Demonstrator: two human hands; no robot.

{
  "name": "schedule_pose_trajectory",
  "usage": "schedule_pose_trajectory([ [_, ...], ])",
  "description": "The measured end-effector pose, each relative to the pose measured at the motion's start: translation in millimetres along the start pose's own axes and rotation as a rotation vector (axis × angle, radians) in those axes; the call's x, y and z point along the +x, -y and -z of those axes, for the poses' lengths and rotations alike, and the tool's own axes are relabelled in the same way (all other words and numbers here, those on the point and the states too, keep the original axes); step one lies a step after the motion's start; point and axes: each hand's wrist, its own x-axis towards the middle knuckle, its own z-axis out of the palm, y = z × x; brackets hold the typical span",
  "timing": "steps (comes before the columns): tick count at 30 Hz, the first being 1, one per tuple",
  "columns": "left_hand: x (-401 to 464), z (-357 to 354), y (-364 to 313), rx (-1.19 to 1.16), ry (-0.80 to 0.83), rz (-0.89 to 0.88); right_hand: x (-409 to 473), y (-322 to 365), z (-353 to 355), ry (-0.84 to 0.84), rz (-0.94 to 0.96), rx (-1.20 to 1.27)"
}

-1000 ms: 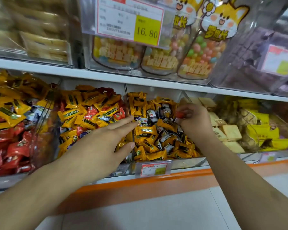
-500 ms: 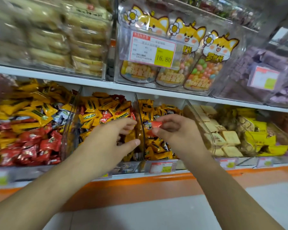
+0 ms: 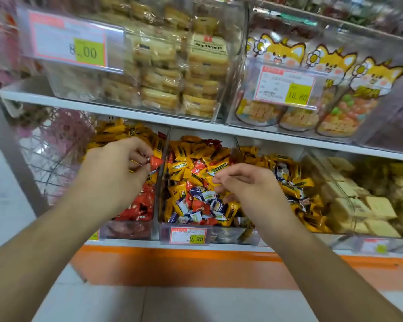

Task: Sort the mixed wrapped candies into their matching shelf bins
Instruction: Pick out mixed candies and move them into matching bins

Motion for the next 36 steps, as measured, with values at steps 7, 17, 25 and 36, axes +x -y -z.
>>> schedule_pose_trajectory([
  [7,-0.4,-14.3,-10.9,0.160,0.098,-0.137,17.1,-22.7,35.3,-0.158,0.089,-0.159],
  [17,-8.7,-93.3,-49.8,0.062,0.367,-0.465,39.2,-78.7,134.1,-0.216,0.058,-0.546],
  [25,-16.9,-134.6,-69.7,0.086,0.534,-0.445,37.5,-85.5,160.6,-0.092,-0.064,-0.817],
  [36,-17.6,-144.9,-72.9,0.092,0.465,-0.452,46.5,-94.4,155.4,0.099,-0.022,-0.891],
])
